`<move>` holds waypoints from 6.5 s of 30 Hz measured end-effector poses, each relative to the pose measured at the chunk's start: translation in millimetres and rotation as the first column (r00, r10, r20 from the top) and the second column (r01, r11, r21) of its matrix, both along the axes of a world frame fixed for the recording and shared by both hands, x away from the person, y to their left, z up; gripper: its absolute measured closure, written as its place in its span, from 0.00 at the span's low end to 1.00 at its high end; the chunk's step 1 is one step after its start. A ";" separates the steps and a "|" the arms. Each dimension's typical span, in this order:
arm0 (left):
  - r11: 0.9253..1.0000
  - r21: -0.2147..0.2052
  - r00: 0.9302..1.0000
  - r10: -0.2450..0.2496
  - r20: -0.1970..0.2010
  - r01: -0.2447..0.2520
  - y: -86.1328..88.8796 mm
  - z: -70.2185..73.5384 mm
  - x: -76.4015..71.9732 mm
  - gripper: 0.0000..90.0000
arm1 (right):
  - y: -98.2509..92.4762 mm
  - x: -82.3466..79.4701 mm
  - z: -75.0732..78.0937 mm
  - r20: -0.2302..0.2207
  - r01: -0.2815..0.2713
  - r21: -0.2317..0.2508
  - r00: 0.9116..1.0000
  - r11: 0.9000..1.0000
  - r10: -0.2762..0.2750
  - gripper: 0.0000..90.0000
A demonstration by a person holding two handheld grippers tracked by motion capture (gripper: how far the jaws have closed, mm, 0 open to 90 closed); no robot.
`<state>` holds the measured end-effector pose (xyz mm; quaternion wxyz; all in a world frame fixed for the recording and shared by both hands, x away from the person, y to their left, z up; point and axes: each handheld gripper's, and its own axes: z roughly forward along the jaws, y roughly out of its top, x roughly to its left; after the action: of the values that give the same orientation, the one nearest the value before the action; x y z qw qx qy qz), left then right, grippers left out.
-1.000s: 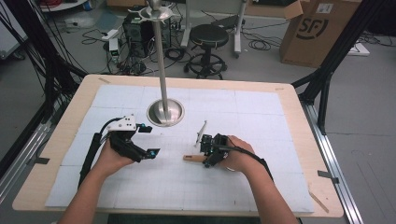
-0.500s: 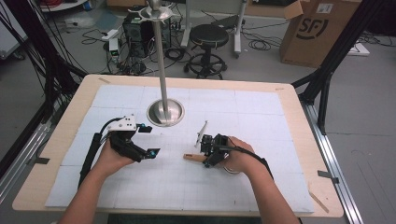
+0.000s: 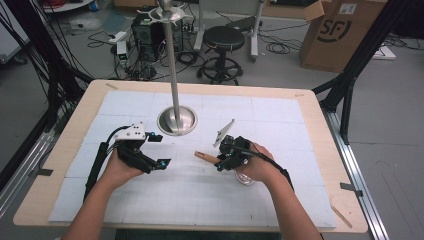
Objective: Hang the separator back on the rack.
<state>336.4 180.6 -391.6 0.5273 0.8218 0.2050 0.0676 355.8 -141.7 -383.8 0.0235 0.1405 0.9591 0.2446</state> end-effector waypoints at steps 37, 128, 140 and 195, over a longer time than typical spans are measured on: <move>1.000 -0.007 1.000 0.001 0.004 -0.001 1.1 1.0 -0.4 0.08 | -19.7 23.0 108.9 0.157 0.061 0.525 0.973 0.849 -0.167 0.75; 1.000 -0.011 1.000 -0.025 0.001 0.025 -1.6 1.5 -3.7 0.08 | 36.3 99.7 214.0 0.271 0.068 0.584 0.923 0.809 -0.273 0.75; 1.000 -0.013 1.000 -0.026 -0.002 0.026 -1.3 1.6 -4.1 0.08 | 36.8 107.7 208.4 0.240 0.095 0.601 0.925 0.793 -0.293 0.75; 1.000 0.001 1.000 -0.022 -0.001 0.022 -1.3 0.0 -5.0 0.08 | -14.0 67.7 198.8 0.284 0.110 0.542 0.909 0.833 -0.305 0.45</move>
<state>331.4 179.3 -391.7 0.5276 0.8243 0.1961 0.0612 423.5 -155.7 -185.0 0.1865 0.1997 0.8163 0.5089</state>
